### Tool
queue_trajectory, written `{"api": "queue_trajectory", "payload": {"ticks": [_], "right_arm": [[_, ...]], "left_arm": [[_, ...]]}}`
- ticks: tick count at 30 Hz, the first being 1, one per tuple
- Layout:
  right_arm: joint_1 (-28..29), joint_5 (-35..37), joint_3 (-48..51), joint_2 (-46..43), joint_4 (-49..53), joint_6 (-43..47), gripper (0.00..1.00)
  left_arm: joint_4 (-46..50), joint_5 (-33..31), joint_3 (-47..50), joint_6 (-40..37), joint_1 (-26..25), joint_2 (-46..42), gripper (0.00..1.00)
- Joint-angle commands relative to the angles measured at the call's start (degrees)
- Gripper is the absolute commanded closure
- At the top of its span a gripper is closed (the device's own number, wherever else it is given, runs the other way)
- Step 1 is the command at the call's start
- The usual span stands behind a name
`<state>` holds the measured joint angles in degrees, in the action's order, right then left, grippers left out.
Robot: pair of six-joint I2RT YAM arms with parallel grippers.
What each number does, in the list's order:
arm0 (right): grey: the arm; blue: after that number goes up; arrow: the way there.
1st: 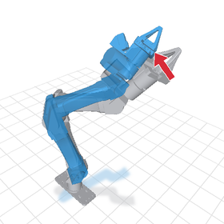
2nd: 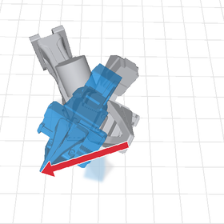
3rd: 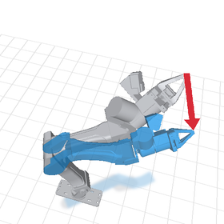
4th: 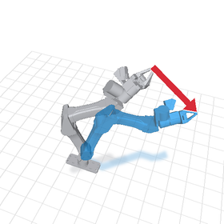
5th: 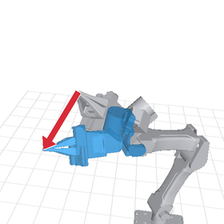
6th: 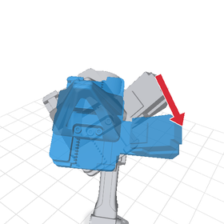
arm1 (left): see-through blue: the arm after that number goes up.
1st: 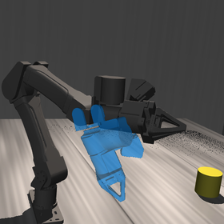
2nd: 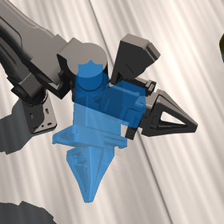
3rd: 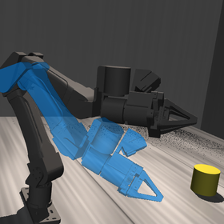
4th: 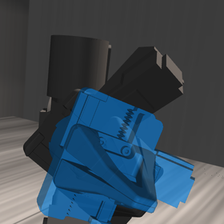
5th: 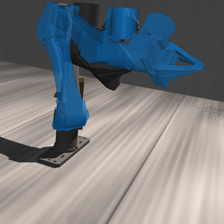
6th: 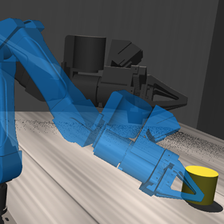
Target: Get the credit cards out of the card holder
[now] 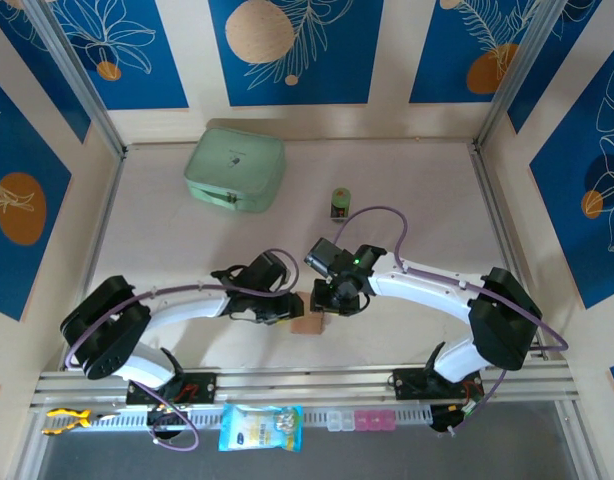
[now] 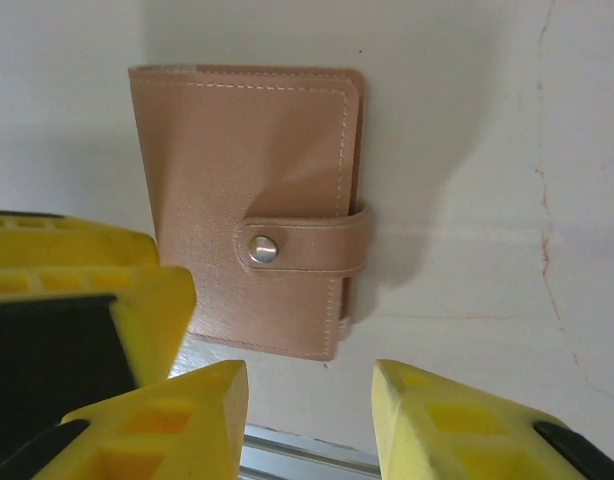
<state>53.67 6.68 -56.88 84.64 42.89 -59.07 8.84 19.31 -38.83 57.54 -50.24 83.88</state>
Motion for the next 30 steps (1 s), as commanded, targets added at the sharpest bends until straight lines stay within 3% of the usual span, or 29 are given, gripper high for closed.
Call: {"api": "queue_trajectory", "payload": {"ticks": [1,6,12,22,30], "right_arm": [[0.38,0.97,-0.60,-0.26,2.06,-1.00,0.63],[0.55,0.07,-0.51,1.18,2.07,0.49,0.67],[0.99,-0.21,-1.97,4.19,2.10,1.92,0.69],[2.08,0.76,-8.11,11.28,3.54,4.55,0.70],[2.98,2.08,-11.55,15.59,5.26,5.71,0.70]], "left_arm": [[-3.87,2.13,0.59,2.88,-1.49,0.70,0.61],[-2.53,-2.10,1.12,4.09,-1.28,-1.11,0.62],[-3.29,-3.67,2.01,5.58,0.01,-3.44,0.71],[-8.65,0.18,4.91,7.60,3.84,-2.31,0.92],[-15.61,3.10,9.80,11.68,6.35,-2.86,0.97]]}}
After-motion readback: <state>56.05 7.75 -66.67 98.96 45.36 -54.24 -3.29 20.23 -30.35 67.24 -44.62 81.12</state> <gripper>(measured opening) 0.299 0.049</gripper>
